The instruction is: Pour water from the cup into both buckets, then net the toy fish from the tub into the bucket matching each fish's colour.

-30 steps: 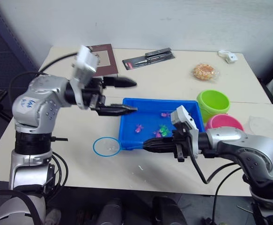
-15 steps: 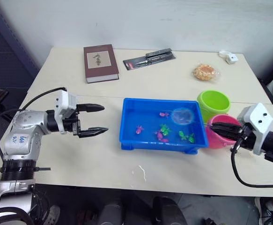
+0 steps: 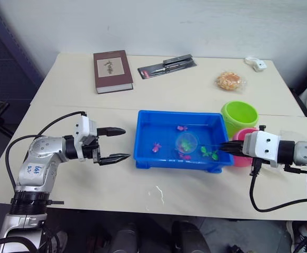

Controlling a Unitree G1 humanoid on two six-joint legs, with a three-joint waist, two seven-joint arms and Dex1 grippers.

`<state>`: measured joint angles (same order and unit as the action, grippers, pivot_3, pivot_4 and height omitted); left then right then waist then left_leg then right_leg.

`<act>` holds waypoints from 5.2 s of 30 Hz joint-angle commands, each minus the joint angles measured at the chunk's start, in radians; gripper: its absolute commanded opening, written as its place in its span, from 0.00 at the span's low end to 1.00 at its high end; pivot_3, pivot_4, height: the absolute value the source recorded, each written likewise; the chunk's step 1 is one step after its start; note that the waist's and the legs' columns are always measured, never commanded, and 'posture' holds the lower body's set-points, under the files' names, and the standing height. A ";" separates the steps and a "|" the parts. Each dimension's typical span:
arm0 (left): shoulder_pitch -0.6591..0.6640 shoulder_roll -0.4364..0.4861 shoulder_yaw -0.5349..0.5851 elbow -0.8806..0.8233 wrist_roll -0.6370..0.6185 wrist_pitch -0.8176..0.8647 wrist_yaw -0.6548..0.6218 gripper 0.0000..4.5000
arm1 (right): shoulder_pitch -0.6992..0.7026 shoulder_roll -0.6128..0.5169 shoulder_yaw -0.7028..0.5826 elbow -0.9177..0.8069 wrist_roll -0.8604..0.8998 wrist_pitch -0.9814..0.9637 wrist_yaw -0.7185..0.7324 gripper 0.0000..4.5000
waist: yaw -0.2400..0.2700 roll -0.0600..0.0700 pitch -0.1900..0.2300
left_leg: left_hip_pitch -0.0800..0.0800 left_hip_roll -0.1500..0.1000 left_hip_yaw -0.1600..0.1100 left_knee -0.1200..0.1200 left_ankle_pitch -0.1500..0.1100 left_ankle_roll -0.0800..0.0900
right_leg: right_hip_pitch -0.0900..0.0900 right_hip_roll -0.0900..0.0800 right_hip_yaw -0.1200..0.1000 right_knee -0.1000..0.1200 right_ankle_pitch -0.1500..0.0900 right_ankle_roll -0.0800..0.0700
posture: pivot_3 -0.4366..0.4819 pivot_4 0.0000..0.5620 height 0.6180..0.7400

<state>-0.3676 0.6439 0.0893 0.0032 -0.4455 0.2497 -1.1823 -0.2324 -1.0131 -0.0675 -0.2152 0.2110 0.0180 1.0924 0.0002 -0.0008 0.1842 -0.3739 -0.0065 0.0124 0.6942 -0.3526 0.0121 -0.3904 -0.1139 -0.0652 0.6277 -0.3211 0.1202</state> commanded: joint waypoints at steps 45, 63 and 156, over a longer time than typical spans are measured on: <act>0.017 -0.020 -0.033 -0.084 -0.033 0.050 0.036 1.00 | -0.186 -0.099 0.126 0.282 -0.277 -0.277 0.061 0.00 | -0.001 0.001 0.000 | 0.000 0.001 0.000 0.001 0.000 0.000 | 0.000 0.000 0.000 0.000 0.000 0.000 | 0.48 0.27 0.99; 0.021 -0.017 -0.033 -0.092 -0.037 0.056 0.041 1.00 | -0.271 -0.046 0.159 0.363 -0.353 -0.274 0.000 0.00 | -0.001 0.001 0.000 | 0.000 0.000 0.000 0.001 0.000 0.000 | 0.000 0.000 0.000 0.000 0.000 0.000 | 0.48 0.27 0.99; -0.094 -0.087 -0.022 -0.141 -0.216 0.253 0.091 1.00 | 0.346 0.250 -0.486 -0.286 0.258 0.404 -0.143 0.00 | 0.023 0.001 0.000 | 0.000 0.000 -0.001 0.000 0.000 0.000 | 0.001 0.001 0.000 0.000 0.000 0.000 | 0.48 0.27 0.99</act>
<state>-0.4445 0.5631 0.0787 -0.1330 -0.6431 0.5017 -1.0859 0.1028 -0.7760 -0.4920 -0.4423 0.4519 0.4478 0.9879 0.0236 0.0000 0.1845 -0.3734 -0.0065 0.0119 0.6941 -0.3527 0.0119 -0.3892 -0.1131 -0.0650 0.6279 -0.3209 0.1206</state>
